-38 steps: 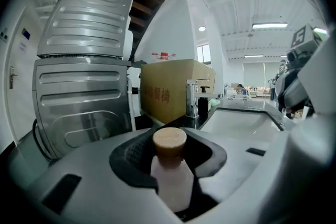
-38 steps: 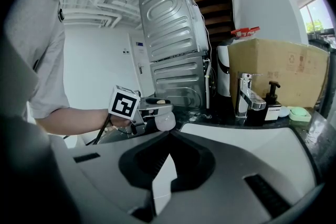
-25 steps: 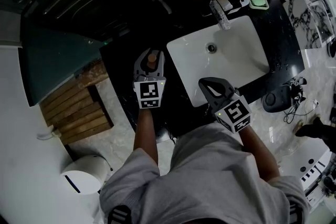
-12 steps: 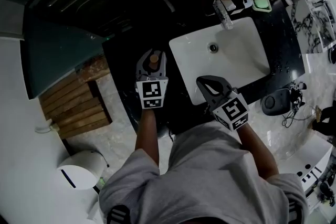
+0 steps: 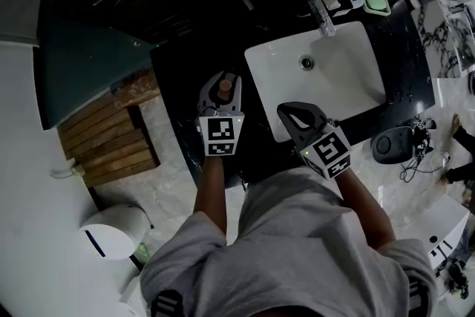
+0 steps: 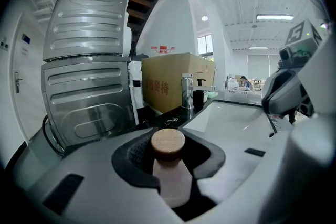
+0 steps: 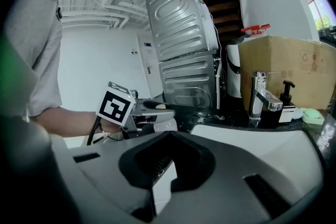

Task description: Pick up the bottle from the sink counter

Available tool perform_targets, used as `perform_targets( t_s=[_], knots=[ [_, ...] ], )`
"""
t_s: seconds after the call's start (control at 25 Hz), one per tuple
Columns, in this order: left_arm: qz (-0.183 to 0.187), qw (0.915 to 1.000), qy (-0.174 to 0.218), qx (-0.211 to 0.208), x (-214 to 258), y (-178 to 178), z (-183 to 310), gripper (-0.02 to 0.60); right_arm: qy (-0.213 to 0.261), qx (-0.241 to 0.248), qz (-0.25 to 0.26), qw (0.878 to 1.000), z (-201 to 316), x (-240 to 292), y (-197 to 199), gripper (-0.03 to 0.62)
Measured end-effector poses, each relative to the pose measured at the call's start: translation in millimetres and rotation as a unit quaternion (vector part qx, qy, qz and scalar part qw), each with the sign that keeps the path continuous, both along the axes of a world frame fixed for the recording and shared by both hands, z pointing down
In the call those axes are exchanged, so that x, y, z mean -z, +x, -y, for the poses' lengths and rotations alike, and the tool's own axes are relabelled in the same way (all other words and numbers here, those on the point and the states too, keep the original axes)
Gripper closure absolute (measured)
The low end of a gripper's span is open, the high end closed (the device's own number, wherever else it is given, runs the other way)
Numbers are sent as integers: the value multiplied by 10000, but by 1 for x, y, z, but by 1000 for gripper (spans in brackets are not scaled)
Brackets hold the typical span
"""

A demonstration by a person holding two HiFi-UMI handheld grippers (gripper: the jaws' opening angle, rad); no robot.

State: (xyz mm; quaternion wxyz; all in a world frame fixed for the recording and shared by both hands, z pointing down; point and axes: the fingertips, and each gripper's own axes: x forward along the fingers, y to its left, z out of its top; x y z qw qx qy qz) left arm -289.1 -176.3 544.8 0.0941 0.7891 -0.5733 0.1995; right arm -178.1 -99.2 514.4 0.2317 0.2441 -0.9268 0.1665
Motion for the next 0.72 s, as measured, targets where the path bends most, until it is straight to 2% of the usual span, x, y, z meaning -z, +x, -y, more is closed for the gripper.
perform_targets(
  t_s=[0.4, 0.72],
  knots=[
    [-161, 9998, 10, -142, 13, 17, -15, 463, 51, 49, 92, 9999, -5, 2, -4, 586],
    [-234, 9991, 50, -343, 28, 53, -19, 463, 86, -13, 195, 9998, 1, 2, 12, 586]
  ],
)
